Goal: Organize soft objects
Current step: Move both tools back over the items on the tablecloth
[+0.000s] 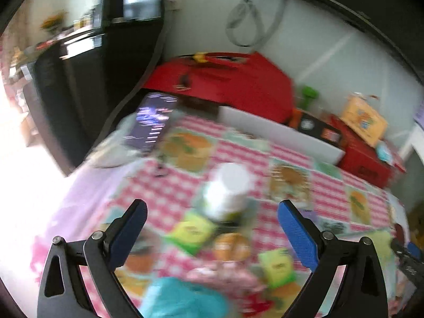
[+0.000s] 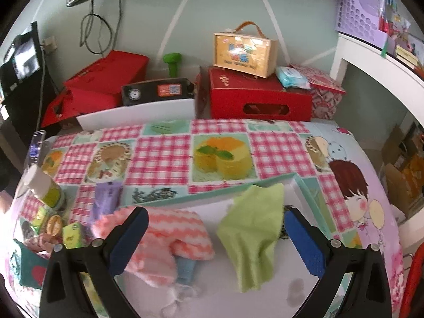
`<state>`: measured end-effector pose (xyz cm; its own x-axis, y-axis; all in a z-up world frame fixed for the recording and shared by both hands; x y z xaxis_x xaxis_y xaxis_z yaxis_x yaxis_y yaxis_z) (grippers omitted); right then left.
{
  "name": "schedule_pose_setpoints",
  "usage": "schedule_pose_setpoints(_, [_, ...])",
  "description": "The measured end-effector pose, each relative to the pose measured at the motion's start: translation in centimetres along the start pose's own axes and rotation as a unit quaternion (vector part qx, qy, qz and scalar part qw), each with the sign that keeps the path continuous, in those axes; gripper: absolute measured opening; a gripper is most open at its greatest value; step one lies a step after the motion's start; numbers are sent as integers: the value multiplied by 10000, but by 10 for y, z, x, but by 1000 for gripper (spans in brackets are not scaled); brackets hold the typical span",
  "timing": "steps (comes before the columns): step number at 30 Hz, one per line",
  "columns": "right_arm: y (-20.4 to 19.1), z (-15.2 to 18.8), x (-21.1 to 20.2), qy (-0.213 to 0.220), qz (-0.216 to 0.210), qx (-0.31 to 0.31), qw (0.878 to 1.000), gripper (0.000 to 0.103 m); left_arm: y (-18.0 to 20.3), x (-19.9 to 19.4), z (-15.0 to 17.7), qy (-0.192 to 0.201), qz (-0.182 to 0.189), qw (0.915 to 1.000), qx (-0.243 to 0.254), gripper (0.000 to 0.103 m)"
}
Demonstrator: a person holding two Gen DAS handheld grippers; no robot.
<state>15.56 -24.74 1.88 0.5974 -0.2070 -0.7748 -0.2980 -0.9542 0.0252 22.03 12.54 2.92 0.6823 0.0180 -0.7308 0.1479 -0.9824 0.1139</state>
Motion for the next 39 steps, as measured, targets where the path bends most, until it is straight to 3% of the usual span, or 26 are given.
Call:
schedule_pose_setpoints(7, [-37,-5,-8,139,-338,-226,9991,103,-82,0,6,-195,-547,9960,-680,99])
schedule_pose_setpoints(16, [-127,5,-9,70,-1011,-937,9904,103,-127,5,17,-432,-903,9899,-1004,99])
schedule_pose_setpoints(26, [-200,39,8,-319,-1428,-1663,9751,103,-111,30,29,-845,-486,9900,-1016,99])
schedule_pose_setpoints(39, [-214,73,50,-988,-1441,-1834,9674,103,-81,67,49,-1496,-144,9863,-674,99])
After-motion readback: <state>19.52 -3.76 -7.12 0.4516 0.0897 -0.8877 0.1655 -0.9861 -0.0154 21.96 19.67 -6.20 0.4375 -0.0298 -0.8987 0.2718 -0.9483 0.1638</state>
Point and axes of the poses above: each gripper's, at about its wrist camera, not at the fingertips, and x roughly the way its jaws point, y to its right, z to its underside, the point moved 9 cm from there along x, roughly the way its jaws point, and after that the axes turned 1 degree about -x, right-handed, at the moved point
